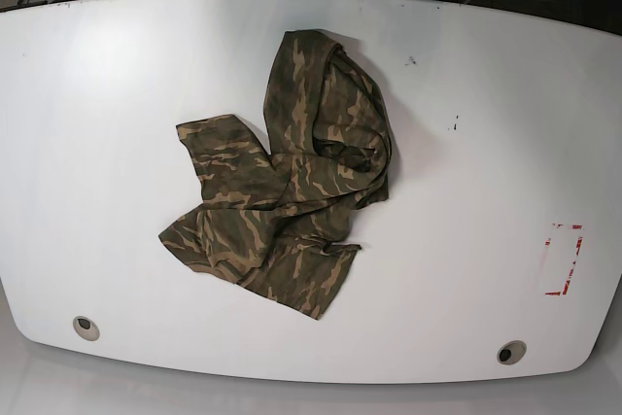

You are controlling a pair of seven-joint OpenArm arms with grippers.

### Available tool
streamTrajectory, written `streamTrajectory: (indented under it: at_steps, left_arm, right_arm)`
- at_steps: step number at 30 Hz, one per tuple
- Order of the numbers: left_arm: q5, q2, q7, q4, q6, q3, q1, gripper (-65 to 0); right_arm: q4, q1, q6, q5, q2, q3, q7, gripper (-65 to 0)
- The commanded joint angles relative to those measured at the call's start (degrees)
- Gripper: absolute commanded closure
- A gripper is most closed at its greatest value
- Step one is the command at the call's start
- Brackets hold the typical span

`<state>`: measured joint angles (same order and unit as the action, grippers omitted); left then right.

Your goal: Layout the t-shirt on the table in an organized manner, then fold the t-shirt properly

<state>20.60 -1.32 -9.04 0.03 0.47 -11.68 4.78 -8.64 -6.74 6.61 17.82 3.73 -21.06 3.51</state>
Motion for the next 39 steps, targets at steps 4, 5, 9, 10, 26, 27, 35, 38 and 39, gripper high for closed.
streamTrajectory:
  at_steps: [4,5,9,10,26,27,35,38,39]
  left_arm:
    - [0.01,-0.31,-0.44,0.1,0.04,0.25,1.09,-0.9]
    - [0.01,-0.34,-0.47,0.13,0.05,0.26,1.28,-0.9]
    - [0.02,0.84,-0.32,0.36,0.01,-0.23,0.46,-1.9]
    - [0.02,1.45,-0.32,0.54,0.01,-0.23,0.46,-1.9]
    - [0.37,2.95,-0.24,0.36,0.01,-0.23,0.46,-2.6]
    - [0.45,3.04,-0.24,0.36,0.01,-0.23,0.46,-4.0]
    - [0.1,3.12,-0.15,0.54,0.01,-0.23,0.46,-39.7]
    - [0.02,3.04,-0.24,0.63,0.01,-0.23,0.46,-43.6]
    - [-0.07,3.04,-0.32,0.63,0.01,-0.32,0.46,-43.5]
  right_arm:
    - [-2.12,-1.87,0.21,0.15,0.89,0.15,0.27,-3.4]
    - [-2.35,-2.05,0.22,0.18,0.94,0.18,0.29,-3.4]
    - [-2.65,0.37,0.29,-0.2,-0.17,-0.08,-0.39,-3.4]
    - [-2.56,0.63,0.29,-0.2,-0.17,-0.08,-0.39,-3.3]
    - [-2.56,0.72,0.11,0.07,-0.17,-0.08,-0.21,-3.4]
    - [-2.56,0.72,0.11,0.07,-0.17,-0.08,-0.21,-3.4]
    - [-2.56,0.63,0.11,0.07,-0.17,-0.08,-0.3,-11.5]
    - [-2.56,0.55,0.03,0.07,-0.17,-0.08,-0.39,-19.7]
    - [-2.56,0.55,0.03,0.07,-0.17,-0.08,-0.48,-21.2]
